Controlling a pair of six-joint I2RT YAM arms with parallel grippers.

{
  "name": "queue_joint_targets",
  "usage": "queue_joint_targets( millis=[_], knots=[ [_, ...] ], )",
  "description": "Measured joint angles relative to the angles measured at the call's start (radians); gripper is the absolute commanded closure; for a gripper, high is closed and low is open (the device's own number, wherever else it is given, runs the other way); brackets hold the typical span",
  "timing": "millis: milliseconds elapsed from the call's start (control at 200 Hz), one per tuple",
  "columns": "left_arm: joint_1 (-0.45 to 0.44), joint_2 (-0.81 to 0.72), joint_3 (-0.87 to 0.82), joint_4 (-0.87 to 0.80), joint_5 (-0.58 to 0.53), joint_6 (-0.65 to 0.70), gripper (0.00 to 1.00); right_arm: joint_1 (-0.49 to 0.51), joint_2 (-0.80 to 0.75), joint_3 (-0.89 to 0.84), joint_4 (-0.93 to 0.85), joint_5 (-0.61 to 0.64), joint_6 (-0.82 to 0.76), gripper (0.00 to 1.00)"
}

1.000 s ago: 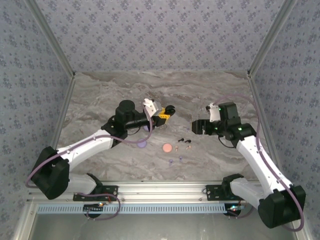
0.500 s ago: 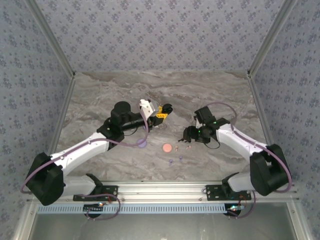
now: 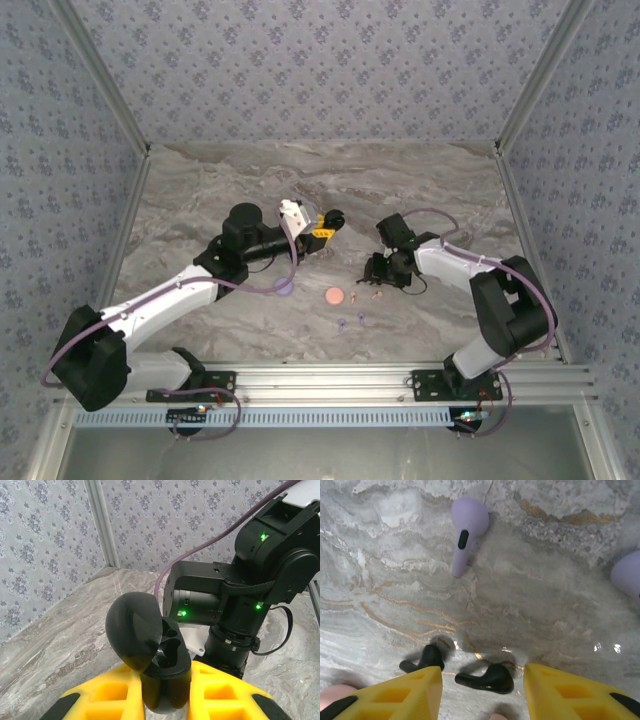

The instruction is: Insert the wireless bluetooth earbuds into the charging case

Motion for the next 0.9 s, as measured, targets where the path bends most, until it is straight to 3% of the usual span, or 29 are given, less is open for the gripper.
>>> queue_joint_targets(
  millis=[530,899],
  knots=[
    [0.000,0.000,0.000,-0.013,0.000,0.004,1.00,0.019,0.025,0.010,-0.008,0.037,0.003,0.59],
    [0.000,0.000,0.000,-0.023,0.000,0.008,1.00,0.032,0.036,0.023,-0.032,0.071,0.003,0.68]
  ],
)
